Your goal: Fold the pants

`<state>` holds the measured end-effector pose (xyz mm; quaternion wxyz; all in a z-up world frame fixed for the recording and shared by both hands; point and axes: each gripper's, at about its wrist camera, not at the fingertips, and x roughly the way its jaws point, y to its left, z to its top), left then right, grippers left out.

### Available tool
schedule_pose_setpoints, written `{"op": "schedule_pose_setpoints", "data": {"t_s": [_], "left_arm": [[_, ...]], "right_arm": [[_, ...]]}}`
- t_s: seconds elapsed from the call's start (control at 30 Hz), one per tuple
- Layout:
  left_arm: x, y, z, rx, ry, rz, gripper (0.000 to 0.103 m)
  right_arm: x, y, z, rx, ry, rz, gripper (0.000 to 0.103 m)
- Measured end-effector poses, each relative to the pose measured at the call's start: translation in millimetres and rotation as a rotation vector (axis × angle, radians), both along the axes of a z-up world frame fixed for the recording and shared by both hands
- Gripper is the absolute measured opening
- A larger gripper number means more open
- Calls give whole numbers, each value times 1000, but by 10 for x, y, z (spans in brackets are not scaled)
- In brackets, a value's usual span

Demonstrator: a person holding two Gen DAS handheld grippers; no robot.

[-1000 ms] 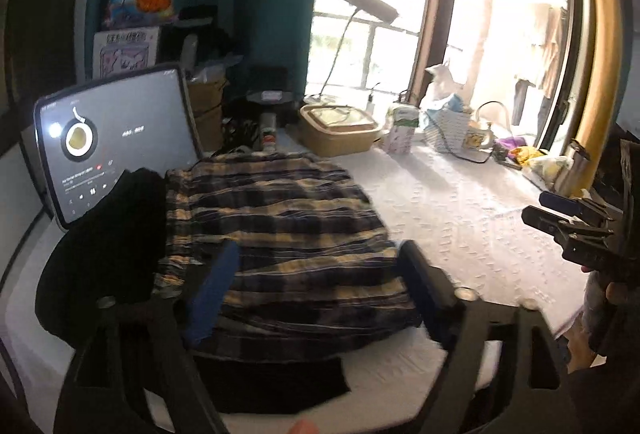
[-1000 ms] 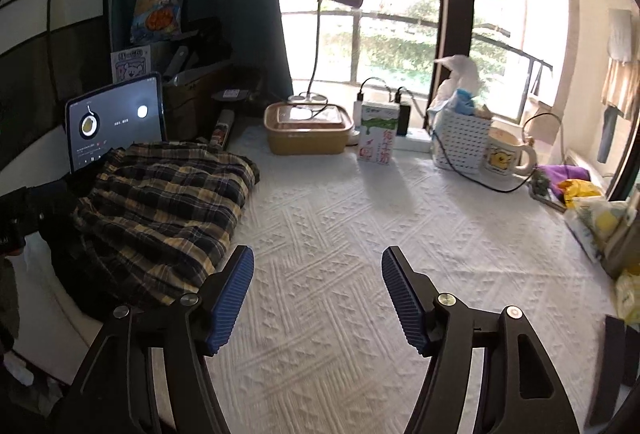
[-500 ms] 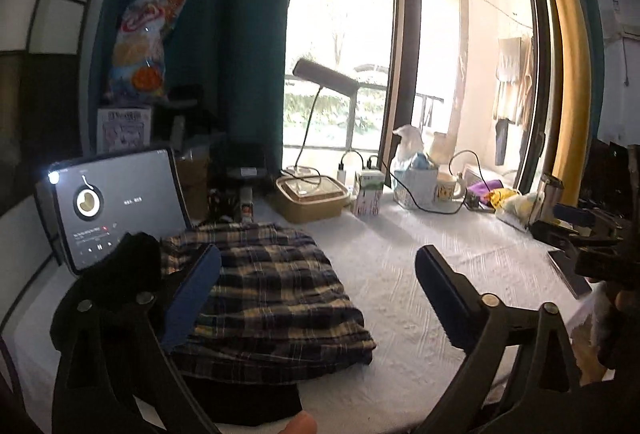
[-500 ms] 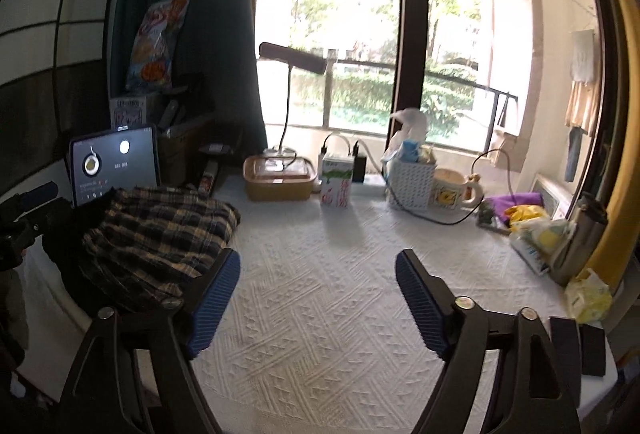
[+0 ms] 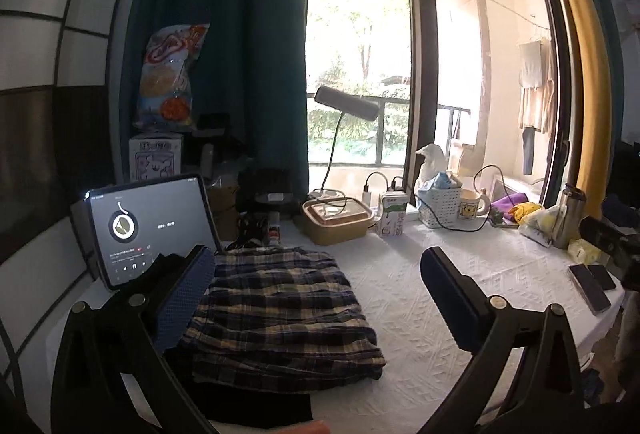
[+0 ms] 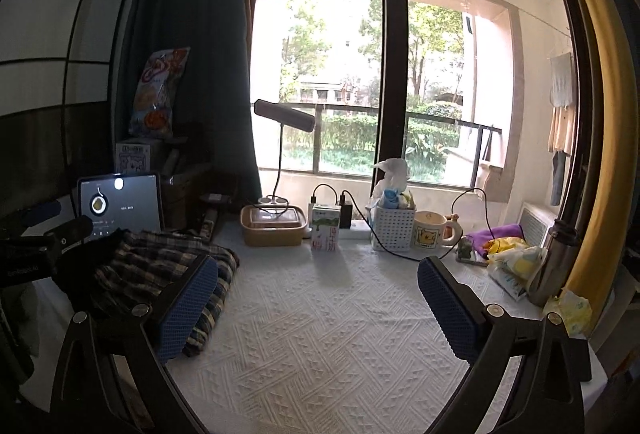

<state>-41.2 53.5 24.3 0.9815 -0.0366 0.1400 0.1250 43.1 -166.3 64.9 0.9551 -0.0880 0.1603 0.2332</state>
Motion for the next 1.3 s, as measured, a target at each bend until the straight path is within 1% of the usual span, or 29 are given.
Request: {"op": "schedule_pose_setpoints", "data": {"t_s": [0.3, 0.7, 1.3], "left_arm": [[-47, -10, 47, -3, -21, 0, 102], [-61, 4, 31, -13, -15, 11, 102], [-60, -5, 42, -37, -13, -11, 102]], "right_arm": [[-18, -12, 4, 3, -2, -14, 101], [-4, 17, -45, -11, 12, -9, 101], [8, 27, -68, -14, 21, -11, 101]]}}
